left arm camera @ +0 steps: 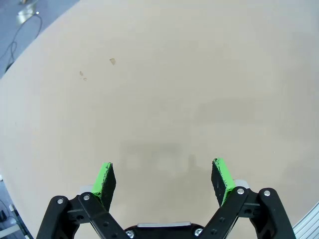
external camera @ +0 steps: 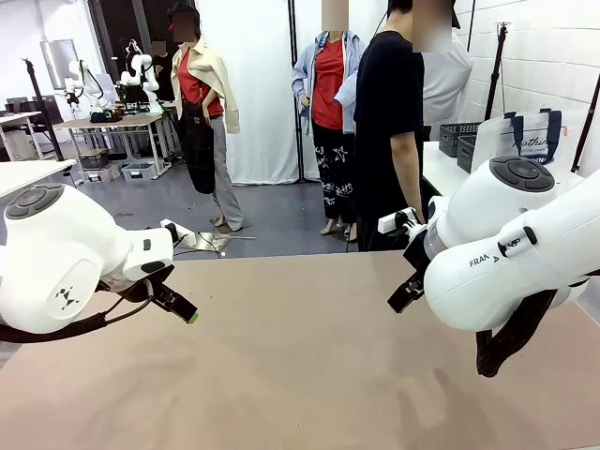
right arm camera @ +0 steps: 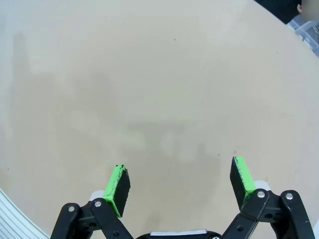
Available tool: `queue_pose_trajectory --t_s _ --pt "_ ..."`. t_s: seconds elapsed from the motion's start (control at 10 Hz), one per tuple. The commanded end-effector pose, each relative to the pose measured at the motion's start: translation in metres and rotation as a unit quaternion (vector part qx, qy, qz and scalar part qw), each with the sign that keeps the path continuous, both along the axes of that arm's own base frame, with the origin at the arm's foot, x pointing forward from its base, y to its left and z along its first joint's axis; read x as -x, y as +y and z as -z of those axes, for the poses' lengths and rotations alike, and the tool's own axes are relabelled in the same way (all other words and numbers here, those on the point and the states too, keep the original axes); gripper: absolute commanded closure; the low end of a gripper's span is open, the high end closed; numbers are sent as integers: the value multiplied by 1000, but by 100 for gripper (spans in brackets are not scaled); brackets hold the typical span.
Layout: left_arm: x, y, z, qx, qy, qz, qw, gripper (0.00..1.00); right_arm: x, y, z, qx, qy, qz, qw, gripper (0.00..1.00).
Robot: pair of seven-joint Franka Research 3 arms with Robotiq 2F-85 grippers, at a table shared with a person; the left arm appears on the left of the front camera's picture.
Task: Transfer purchased items from the store into the shopping bag.
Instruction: Open the Reusable shopping bag in the center of the table.
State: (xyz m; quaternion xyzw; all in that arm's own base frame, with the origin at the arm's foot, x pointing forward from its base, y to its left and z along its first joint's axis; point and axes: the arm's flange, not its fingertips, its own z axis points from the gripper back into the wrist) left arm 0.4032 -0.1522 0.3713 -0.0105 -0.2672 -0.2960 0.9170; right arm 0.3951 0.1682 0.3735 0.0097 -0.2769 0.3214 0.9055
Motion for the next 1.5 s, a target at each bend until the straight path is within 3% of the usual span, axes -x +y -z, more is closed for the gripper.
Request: queue_pose_trajectory --t_s 0.0,1.4 --pt "0 1 0 0 0 -1 1000 0 0 0 0 0 0 0 1000 0" --pt "0 1 0 0 0 -1 1000 0 0 0 0 0 0 0 1000 0"
